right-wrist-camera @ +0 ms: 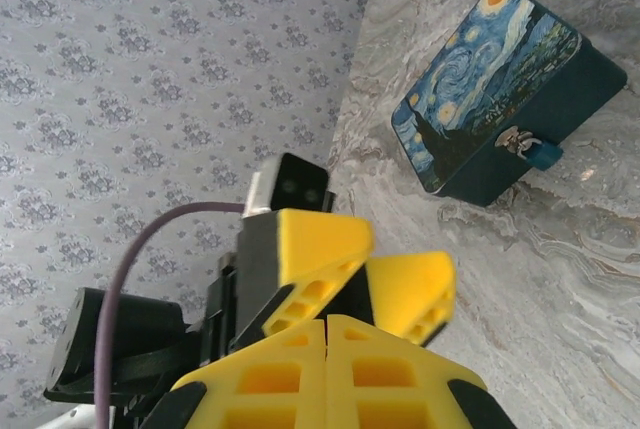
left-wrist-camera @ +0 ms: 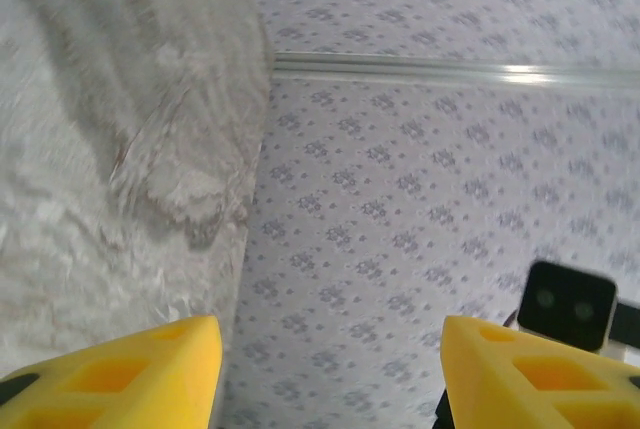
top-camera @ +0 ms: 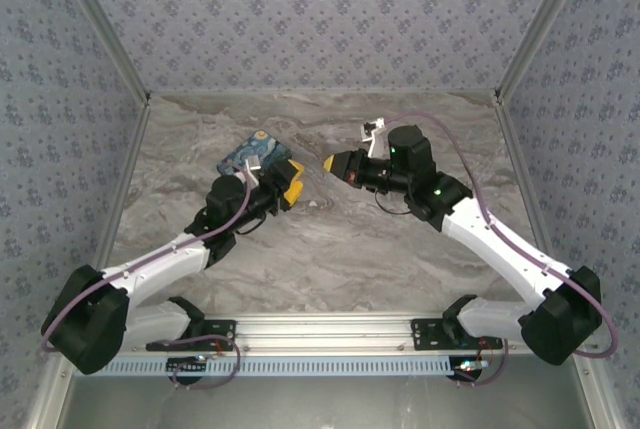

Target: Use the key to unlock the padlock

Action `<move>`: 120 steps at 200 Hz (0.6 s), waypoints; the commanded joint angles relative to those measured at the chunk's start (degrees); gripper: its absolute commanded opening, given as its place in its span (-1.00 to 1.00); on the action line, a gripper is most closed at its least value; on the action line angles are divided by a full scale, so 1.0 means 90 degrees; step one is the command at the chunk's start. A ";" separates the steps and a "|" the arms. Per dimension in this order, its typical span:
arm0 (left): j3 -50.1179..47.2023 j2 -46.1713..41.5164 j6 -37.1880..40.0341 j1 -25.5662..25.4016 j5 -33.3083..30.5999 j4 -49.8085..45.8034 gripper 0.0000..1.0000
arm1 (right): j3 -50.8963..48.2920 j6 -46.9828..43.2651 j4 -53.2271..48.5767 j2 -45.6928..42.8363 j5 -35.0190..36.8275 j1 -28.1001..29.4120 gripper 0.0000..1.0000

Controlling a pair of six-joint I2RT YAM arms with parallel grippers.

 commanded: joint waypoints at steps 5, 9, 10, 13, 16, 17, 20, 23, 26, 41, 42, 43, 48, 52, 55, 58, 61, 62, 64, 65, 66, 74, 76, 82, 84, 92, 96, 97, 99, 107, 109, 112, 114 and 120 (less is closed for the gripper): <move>0.0012 -0.0043 -0.1591 -0.0133 -0.0174 -0.0371 0.18 | -0.0008 -0.0160 0.0354 0.0149 -0.0053 0.0138 -1.00; 0.0008 -0.0043 -0.1708 -0.0148 -0.0190 -0.0397 0.17 | -0.0003 -0.0171 0.0376 0.0183 -0.0048 0.0156 -1.00; 0.0010 -0.0042 -0.1732 -0.0153 -0.0192 -0.0409 0.17 | 0.0000 -0.0181 0.0385 0.0188 -0.0046 0.0164 -1.00; -0.0006 -0.0050 -0.1809 -0.0164 -0.0199 -0.0432 0.17 | 0.0002 -0.0189 0.0398 0.0214 -0.0044 0.0178 -1.00; -0.0016 -0.0057 -0.1882 -0.0176 -0.0219 -0.0439 0.16 | 0.0002 -0.0192 0.0400 0.0235 -0.0043 0.0188 -1.00; -0.0022 -0.0053 -0.1907 -0.0182 -0.0222 -0.0434 0.16 | 0.0002 -0.0192 0.0402 0.0239 -0.0038 0.0194 -1.00; -0.0032 -0.0049 -0.1972 -0.0184 -0.0231 -0.0439 0.16 | 0.0002 -0.0187 0.0420 0.0269 -0.0034 0.0202 -1.00; -0.0041 -0.0048 -0.2029 -0.0199 -0.0252 -0.0438 0.16 | 0.0002 -0.0191 0.0438 0.0296 -0.0029 0.0212 -1.00; -0.0051 -0.0050 -0.2098 -0.0212 -0.0259 -0.0440 0.16 | 0.0010 -0.0189 0.0457 0.0321 -0.0039 0.0223 -1.00; -0.0104 -0.0026 -0.2395 -0.0250 -0.0313 -0.0388 0.15 | 0.0021 -0.0198 0.0524 0.0457 -0.0058 0.0269 -1.00; -0.0110 -0.0023 -0.2407 -0.0258 -0.0313 -0.0380 0.15 | 0.0021 -0.0200 0.0527 0.0462 -0.0061 0.0279 -1.00; -0.0113 -0.0022 -0.2423 -0.0257 -0.0312 -0.0375 0.15 | 0.0021 -0.0196 0.0534 0.0469 -0.0057 0.0279 -1.00; -0.0138 -0.0016 -0.2511 -0.0274 -0.0328 -0.0340 0.15 | 0.0030 -0.0192 0.0563 0.0511 -0.0056 0.0300 -1.00; -0.0149 -0.0012 -0.2582 -0.0283 -0.0342 -0.0312 0.15 | 0.0039 -0.0201 0.0582 0.0542 -0.0071 0.0308 -1.00; -0.0167 -0.0017 -0.2639 -0.0286 -0.0352 -0.0304 0.14 | 0.0051 -0.0209 0.0589 0.0567 -0.0077 0.0325 -1.00; -0.0180 -0.0016 -0.2687 -0.0292 -0.0366 -0.0295 0.14 | 0.0058 -0.0226 0.0599 0.0587 -0.0082 0.0335 -1.00; -0.0188 -0.0018 -0.2730 -0.0298 -0.0384 -0.0292 0.14 | 0.0061 -0.0238 0.0599 0.0614 -0.0082 0.0348 -1.00; -0.0191 -0.0014 -0.2751 -0.0302 -0.0392 -0.0293 0.14 | 0.0066 -0.0239 0.0599 0.0619 -0.0082 0.0352 -1.00; -0.0200 -0.0019 -0.2776 -0.0309 -0.0401 -0.0293 0.14 | 0.0074 -0.0240 0.0599 0.0634 -0.0082 0.0358 -1.00; -0.0202 -0.0020 -0.2793 -0.0312 -0.0410 -0.0293 0.14 | 0.0072 -0.0245 0.0594 0.0639 -0.0082 0.0358 -1.00; -0.0207 -0.0015 -0.2807 -0.0309 -0.0420 -0.0293 0.14 | 0.0076 -0.0258 0.0592 0.0646 -0.0077 0.0367 -1.00; -0.0231 -0.0021 -0.2898 -0.0336 -0.0475 -0.0303 0.13 | 0.0105 -0.0288 0.0589 0.0697 -0.0087 0.0386 -1.00; -0.0237 -0.0028 -0.2918 -0.0342 -0.0487 -0.0301 0.13 | 0.0108 -0.0294 0.0582 0.0708 -0.0091 0.0396 -1.00; -0.0250 -0.0025 -0.2985 -0.0357 -0.0516 -0.0296 0.11 | 0.0119 -0.0316 0.0580 0.0743 -0.0083 0.0420 -1.00; -0.0251 -0.0029 -0.3005 -0.0362 -0.0529 -0.0294 0.11 | 0.0119 -0.0318 0.0580 0.0753 -0.0082 0.0429 -1.00; -0.0252 -0.0020 -0.3080 -0.0371 -0.0553 -0.0284 0.10 | 0.0110 -0.0336 0.0587 0.0788 -0.0063 0.0453 -1.00; -0.0253 -0.0021 -0.3105 -0.0369 -0.0565 -0.0274 0.10 | 0.0101 -0.0329 0.0595 0.0814 -0.0054 0.0462 -1.00; -0.0253 -0.0026 -0.3114 -0.0371 -0.0561 -0.0274 0.10 | 0.0101 -0.0329 0.0597 0.0821 -0.0058 0.0463 -1.00; -0.0252 -0.0029 -0.3126 -0.0373 -0.0562 -0.0274 0.10 | 0.0100 -0.0324 0.0606 0.0836 -0.0062 0.0471 -1.00; -0.0242 -0.0014 -0.3166 -0.0370 -0.0557 -0.0273 0.08 | 0.0091 -0.0316 0.0661 0.0893 -0.0072 0.0501 -1.00; -0.0237 -0.0019 -0.3175 -0.0370 -0.0557 -0.0283 0.08 | 0.0098 -0.0316 0.0671 0.0908 -0.0077 0.0510 -1.00; -0.0233 -0.0017 -0.3191 -0.0372 -0.0560 -0.0284 0.08 | 0.0091 -0.0309 0.0689 0.0929 -0.0082 0.0520 -1.00; -0.0233 -0.0019 -0.3198 -0.0374 -0.0557 -0.0288 0.07 | 0.0095 -0.0309 0.0690 0.0946 -0.0082 0.0529 -1.00; -0.0225 -0.0014 -0.3215 -0.0374 -0.0576 -0.0302 0.06 | 0.0090 -0.0309 0.0715 0.0990 -0.0084 0.0553 -1.00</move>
